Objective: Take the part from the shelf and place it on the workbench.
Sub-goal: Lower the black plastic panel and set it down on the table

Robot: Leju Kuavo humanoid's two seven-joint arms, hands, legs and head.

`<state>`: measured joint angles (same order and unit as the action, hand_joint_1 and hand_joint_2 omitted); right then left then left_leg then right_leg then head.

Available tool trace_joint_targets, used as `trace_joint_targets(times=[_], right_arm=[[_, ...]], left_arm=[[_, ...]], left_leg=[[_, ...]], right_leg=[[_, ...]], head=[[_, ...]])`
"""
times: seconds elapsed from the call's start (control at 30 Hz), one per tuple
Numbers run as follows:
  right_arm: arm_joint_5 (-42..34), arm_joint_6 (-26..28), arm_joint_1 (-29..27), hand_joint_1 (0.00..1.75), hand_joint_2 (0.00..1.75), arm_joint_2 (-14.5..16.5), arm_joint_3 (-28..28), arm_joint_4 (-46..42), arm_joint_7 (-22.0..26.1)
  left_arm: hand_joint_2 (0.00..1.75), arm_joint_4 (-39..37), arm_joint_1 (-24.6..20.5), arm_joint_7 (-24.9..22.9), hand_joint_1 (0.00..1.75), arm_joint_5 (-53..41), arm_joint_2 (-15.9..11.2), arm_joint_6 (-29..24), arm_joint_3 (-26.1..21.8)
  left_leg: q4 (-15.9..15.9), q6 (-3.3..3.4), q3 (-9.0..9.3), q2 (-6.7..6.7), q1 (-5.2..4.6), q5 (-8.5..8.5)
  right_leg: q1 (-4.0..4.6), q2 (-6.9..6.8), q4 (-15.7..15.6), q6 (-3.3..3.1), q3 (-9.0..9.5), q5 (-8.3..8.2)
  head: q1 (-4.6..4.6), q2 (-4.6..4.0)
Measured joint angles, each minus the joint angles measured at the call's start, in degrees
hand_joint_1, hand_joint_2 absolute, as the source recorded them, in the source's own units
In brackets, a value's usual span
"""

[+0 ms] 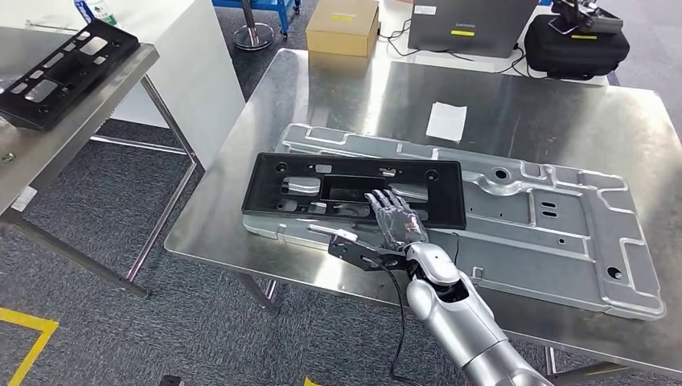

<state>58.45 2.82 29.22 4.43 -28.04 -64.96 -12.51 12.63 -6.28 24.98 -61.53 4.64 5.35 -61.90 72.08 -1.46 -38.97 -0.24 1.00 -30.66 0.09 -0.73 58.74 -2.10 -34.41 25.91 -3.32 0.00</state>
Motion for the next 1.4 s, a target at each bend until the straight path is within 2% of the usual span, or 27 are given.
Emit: trace_joint_targets(times=[0.1,0.17,0.27,0.33,0.4,0.43,0.47,0.5,0.57,0.63,0.73,0.77,0.8,0.83,0.9,0.93,0.97,1.0,1.03,1.07,1.13,1.17,1.23,1.27,1.3,1.33,1.4], right_arm=[[0.00,-0.01,0.24,0.00,0.00,0.04,-0.05,0.05,-0.08],[-0.01,-0.02,0.22,0.00,0.00,0.04,-0.05,0.17,-0.17],[-0.03,-0.01,0.19,0.00,0.00,0.01,-0.04,0.39,-0.25],[-0.04,-0.01,0.32,0.00,0.00,-0.08,-0.04,0.53,-0.27],[0.01,0.07,0.40,0.00,0.00,-0.13,-0.05,0.72,-0.23],[0.10,0.24,0.43,0.00,0.00,-0.14,-0.05,0.83,-0.16],[0.26,0.54,0.45,0.00,0.00,-0.14,-0.07,0.94,-0.07],[0.46,0.96,0.48,0.00,0.00,-0.14,-0.09,1.03,0.03],[1.05,2.17,0.61,0.00,0.00,-0.05,-0.20,1.09,0.30],[1.98,3.56,0.67,0.00,0.00,0.28,-0.40,0.67,0.64],[4.49,5.89,0.36,0.00,0.00,0.87,-1.12,-1.46,1.01],[5.55,6.70,0.24,0.00,0.00,1.17,-1.66,-2.62,1.09],[6.52,7.35,0.15,0.00,0.00,1.49,-2.26,-3.86,1.10],[7.28,7.76,0.09,0.00,0.00,1.82,-2.85,-5.06,1.07],[8.21,8.04,-0.07,0.00,0.00,2.21,-3.76,-7.04,0.90],[8.56,8.17,-0.21,0.00,0.00,2.27,-4.08,-7.79,0.82],[8.88,8.36,-0.37,0.00,0.00,2.27,-4.33,-8.40,0.75],[9.22,8.62,-0.51,0.00,0.00,2.26,-4.52,-8.93,0.72],[9.54,8.95,-0.60,0.00,0.00,2.26,-4.65,-9.45,0.73],[9.84,9.34,-0.64,0.00,0.00,2.28,-4.74,-10.02,0.75],[10.45,10.29,-0.67,0.00,0.00,2.33,-4.82,-11.11,0.80],[10.69,10.69,-0.68,0.00,0.00,2.37,-4.85,-11.54,0.84],[10.96,11.20,-0.75,0.00,0.00,2.35,-4.95,-12.03,0.89],[11.03,11.36,-0.86,0.00,0.00,2.28,-4.99,-12.16,0.90],[11.14,11.56,-0.99,0.00,0.00,2.20,-5.01,-12.27,0.90],[11.34,11.93,-1.11,0.00,0.00,2.10,-5.02,-12.40,0.90],[11.93,13.10,-1.23,0.00,0.00,1.99,-5.02,-12.79,0.96]], left_arm=[[0.00,0.02,-0.05,0.02,0.00,-0.02,-0.34,-0.01,0.00],[0.00,0.03,0.08,0.05,0.00,-0.01,-0.77,-0.03,-0.01],[0.00,0.02,0.22,0.05,0.00,0.02,-0.74,-0.07,-0.03],[0.00,0.02,0.02,0.04,0.00,0.02,-0.54,-0.07,-0.04],[0.00,0.02,-0.15,0.01,0.00,0.00,-0.48,-0.07,-0.05],[0.00,0.02,-0.17,-0.03,0.00,-0.01,-0.43,-0.07,-0.06],[0.00,0.02,-0.19,-0.07,0.00,-0.01,-0.38,-0.07,-0.07],[0.00,0.02,-0.21,-0.09,0.00,-0.02,-0.31,-0.07,-0.07],[0.00,0.04,-0.28,-0.12,0.00,-0.01,-0.31,-0.10,-0.09],[0.00,0.03,-0.30,-0.11,0.00,0.01,-0.27,-0.13,-0.16],[0.00,0.02,-0.15,-0.07,0.00,0.02,-0.20,-0.13,-0.45],[0.00,0.02,-0.11,-0.08,0.00,0.00,-0.20,-0.13,-0.60],[0.00,0.02,-0.10,-0.08,0.00,-0.05,-0.21,-0.13,-0.73],[0.00,0.01,-0.15,-0.09,0.00,-0.11,-0.21,-0.12,-0.81],[0.00,0.01,-0.39,-0.13,0.00,-0.32,-0.21,-0.11,-0.89],[0.00,0.02,-0.52,-0.17,0.00,-0.43,-0.21,-0.11,-0.91],[0.00,0.02,-0.61,-0.22,0.00,-0.57,-0.20,-0.11,-0.92],[0.00,0.02,-0.67,-0.29,0.00,-0.70,-0.19,-0.11,-0.93],[0.00,0.02,-0.74,-0.36,0.00,-0.80,-0.17,-0.13,-0.94],[0.00,0.03,-0.88,-0.43,0.00,-0.87,-0.20,-0.15,-0.94],[0.00,0.05,-1.29,-0.56,0.00,-0.91,-0.26,-0.24,-0.94],[0.00,0.07,-1.45,-0.60,0.00,-0.92,-0.30,-0.28,-0.94],[0.00,0.07,-1.56,-0.66,0.00,-0.96,-0.28,-0.35,-0.94],[0.00,0.07,-1.56,-0.68,0.00,-0.98,-0.25,-0.36,-0.94],[0.00,0.07,-1.54,-0.71,0.00,-1.03,-0.21,-0.40,-0.94],[0.00,0.07,-1.51,-0.75,0.00,-1.15,-0.17,-0.47,-0.94],[0.00,0.07,-1.47,-0.91,0.00,-1.49,-0.07,-0.71,-0.94]], left_leg=[[-11.74,3.12,7.69,-0.26,-1.24,2.92],[-14.72,3.99,9.18,-0.19,-1.81,3.12],[-17.11,3.95,9.38,0.05,-1.92,5.46],[-18.85,3.65,9.34,0.31,-1.27,6.94],[-18.50,3.36,8.18,0.48,-0.88,7.48],[-17.85,3.22,7.42,0.59,-0.60,7.55],[-17.05,2.98,6.63,0.69,-0.21,7.55],[-16.16,2.63,5.82,0.77,0.26,7.48],[-14.15,1.47,4.09,0.77,1.12,7.22],[-12.50,0.24,2.76,0.60,1.30,7.19],[-11.84,-1.02,1.75,0.43,1.36,7.91],[-11.41,-1.26,1.32,0.45,1.47,7.25],[-10.22,-1.40,0.78,0.47,1.55,5.60],[-7.95,-1.38,0.07,0.47,1.54,2.90],[-1.15,-1.12,-1.25,0.45,1.26,-2.94],[1.98,-0.93,-1.42,0.45,1.08,-4.50],[3.73,-0.63,-0.87,0.44,0.88,-4.56],[3.79,-0.20,0.45,0.43,0.63,-3.53],[1.94,0.44,2.75,0.39,0.30,-1.99],[-1.46,1.27,5.81,0.30,-0.14,-1.19],[-9.68,2.47,11.62,0.19,-0.95,-2.00],[-12.42,2.76,13.09,0.17,-1.26,-2.65],[-14.32,2.87,13.02,0.23,-1.51,-1.59],[-14.99,3.04,12.57,0.32,-1.48,-0.50],[-15.56,3.21,11.96,0.43,-1.36,0.68],[-16.07,3.36,11.22,0.55,-1.16,1.82],[-16.28,3.55,9.44,0.80,-1.07,3.68]], right_leg=[[0.51,-0.11,-0.06,0.05,-0.35,-0.64],[0.00,-0.25,-0.27,0.64,-0.64,-1.36],[-0.34,0.19,-0.71,1.57,-1.03,-1.58],[-0.24,0.75,2.31,2.33,-2.19,1.70],[-0.76,0.89,8.85,3.18,-4.22,5.95],[-1.13,0.86,11.46,3.60,-4.76,6.96],[-1.55,0.80,12.31,4.07,-4.48,6.80],[-2.01,0.71,11.12,4.61,-3.25,5.71],[-2.64,0.55,5.45,5.73,0.41,3.74],[-2.53,0.80,2.55,5.36,1.80,3.25],[-2.28,1.21,3.23,3.20,0.26,2.68],[-2.21,1.25,3.35,2.50,-0.41,2.16],[-2.18,1.26,3.30,1.86,-1.12,1.54],[-2.10,1.25,3.22,1.33,-1.92,0.81],[-1.67,1.22,3.15,0.83,-3.61,-0.67],[-1.37,1.18,3.14,0.68,-4.56,-1.47],[-1.07,1.14,3.14,0.59,-5.55,-2.26],[-0.79,1.12,3.14,0.52,-6.53,-3.05],[-0.54,1.15,3.12,0.49,-7.50,-3.89],[-0.41,1.18,3.08,0.50,-8.28,-4.72],[-0.29,1.20,2.65,0.86,-9.08,-6.38],[-0.45,1.13,2.13,1.19,-9.05,-7.23],[-0.68,1.04,0.45,2.02,-8.78,-9.12],[-0.79,1.05,-0.13,2.37,-8.87,-9.20],[-0.79,1.06,0.04,2.68,-9.14,-7.90],[-0.77,1.06,1.32,2.96,-9.57,-5.14],[-0.88,1.03,7.40,3.45,-10.64,1.67]], head=[[0.02,0.00],[0.28,0.00],[-0.11,0.00],[-0.18,0.00],[-0.13,0.00],[-0.14,0.00],[-0.13,0.00],[-0.13,0.00],[0.05,0.00],[0.36,0.00],[0.51,0.00],[0.47,0.00],[0.43,0.00],[0.36,0.00],[0.21,0.00],[0.16,0.00],[0.13,0.00],[0.14,0.00],[0.13,0.00],[0.13,0.00],[0.19,0.00],[0.08,0.00],[-0.26,-0.01],[-0.45,-0.01],[-0.46,-0.01],[-0.42,-0.01],[-0.37,-0.01]])
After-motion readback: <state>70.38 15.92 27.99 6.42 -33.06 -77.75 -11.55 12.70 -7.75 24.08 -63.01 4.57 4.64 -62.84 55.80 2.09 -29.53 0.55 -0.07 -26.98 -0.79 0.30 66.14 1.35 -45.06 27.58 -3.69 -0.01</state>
